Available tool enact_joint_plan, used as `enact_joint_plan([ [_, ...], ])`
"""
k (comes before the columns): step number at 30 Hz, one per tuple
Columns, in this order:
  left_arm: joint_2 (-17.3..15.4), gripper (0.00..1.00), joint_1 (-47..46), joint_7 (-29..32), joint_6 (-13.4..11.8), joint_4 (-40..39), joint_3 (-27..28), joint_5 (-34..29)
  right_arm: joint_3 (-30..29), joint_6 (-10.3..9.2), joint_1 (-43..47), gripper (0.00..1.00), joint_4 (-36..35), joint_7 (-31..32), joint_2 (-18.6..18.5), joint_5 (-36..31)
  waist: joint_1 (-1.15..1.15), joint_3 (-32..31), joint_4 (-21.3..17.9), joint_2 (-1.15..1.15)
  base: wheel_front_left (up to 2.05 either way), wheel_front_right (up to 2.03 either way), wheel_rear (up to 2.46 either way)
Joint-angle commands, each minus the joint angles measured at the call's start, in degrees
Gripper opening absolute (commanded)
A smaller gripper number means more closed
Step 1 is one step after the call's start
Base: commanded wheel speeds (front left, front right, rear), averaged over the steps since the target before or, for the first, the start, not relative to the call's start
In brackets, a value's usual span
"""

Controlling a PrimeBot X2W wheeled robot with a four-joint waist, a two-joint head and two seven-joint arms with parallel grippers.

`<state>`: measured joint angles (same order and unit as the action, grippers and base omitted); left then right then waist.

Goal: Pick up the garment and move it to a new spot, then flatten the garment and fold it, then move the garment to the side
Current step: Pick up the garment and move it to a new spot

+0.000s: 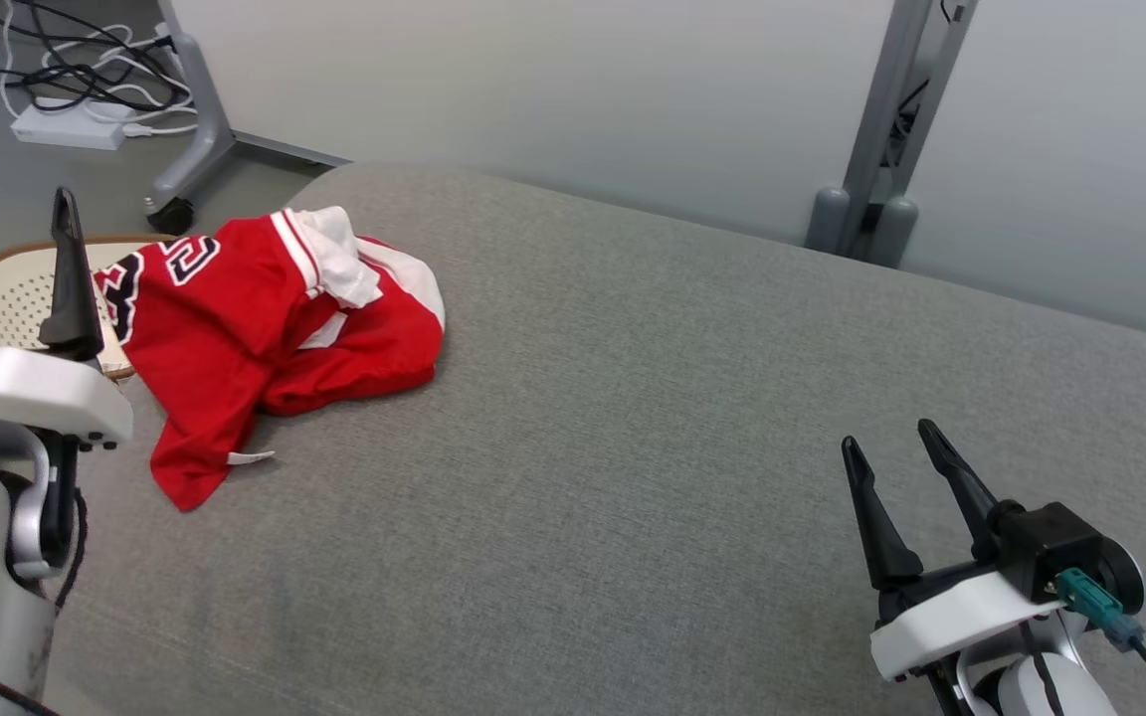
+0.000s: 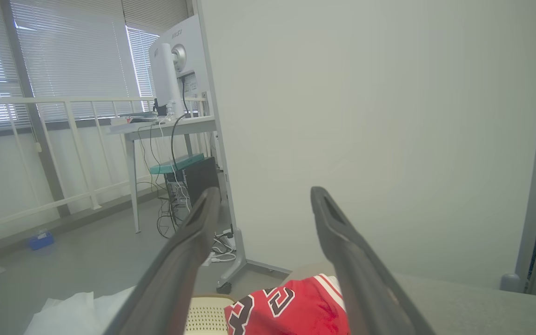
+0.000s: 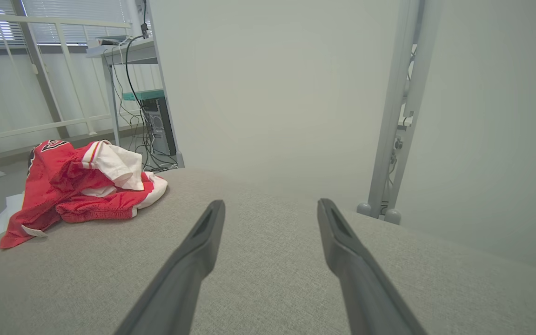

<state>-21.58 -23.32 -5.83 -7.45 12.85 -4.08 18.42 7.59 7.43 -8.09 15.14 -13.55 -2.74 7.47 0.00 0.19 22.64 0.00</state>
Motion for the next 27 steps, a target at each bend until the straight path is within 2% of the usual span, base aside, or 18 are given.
enact_joint_plan([
  [1, -0.57, 1.0, -2.44, 0.32, 0.92, 1.71, 0.08, 0.58, 0.01, 0.11, -0.88, 1.0, -0.5, 0.22, -0.35, -0.29, 0.0, 1.8, -1.97, 0.0, 0.0, 0.0, 0.0],
  [13, -0.27, 1.0, -13.0, 2.53, 6.57, 25.07, -1.97, 3.43, 2.21, 0.11, -5.53, 1.0, -2.7, 1.81, -1.94, -1.45, 0.0, 10.8, -12.34, 0.0, 0.0, 0.0, 0.0],
  [18, 0.04, 1.0, -16.29, 4.83, 8.87, 34.97, -2.48, 4.75, 1.83, 0.11, -6.66, 1.0, -3.35, 2.04, -2.63, -1.73, 0.0, 13.8, -15.38, 0.0, 0.0, 0.0, 0.0],
  [22, -0.98, 1.0, -18.83, 7.28, 8.24, 41.46, -2.81, 4.66, 1.41, 0.11, -7.07, 1.0, -3.84, 2.14, -2.73, -2.1, 0.0, 15.36, -16.89, 0.0, 0.0, 0.0, 0.0],
  [27, -2.62, 1.0, -20.73, 8.46, 6.05, 46.26, -3.68, 3.09, 1.05, 0.11, -7.49, 1.0, -4.16, 1.99, -2.65, -2.0, 0.0, 16.43, -17.6, 0.0, 0.0, 0.0, 0.0],
])
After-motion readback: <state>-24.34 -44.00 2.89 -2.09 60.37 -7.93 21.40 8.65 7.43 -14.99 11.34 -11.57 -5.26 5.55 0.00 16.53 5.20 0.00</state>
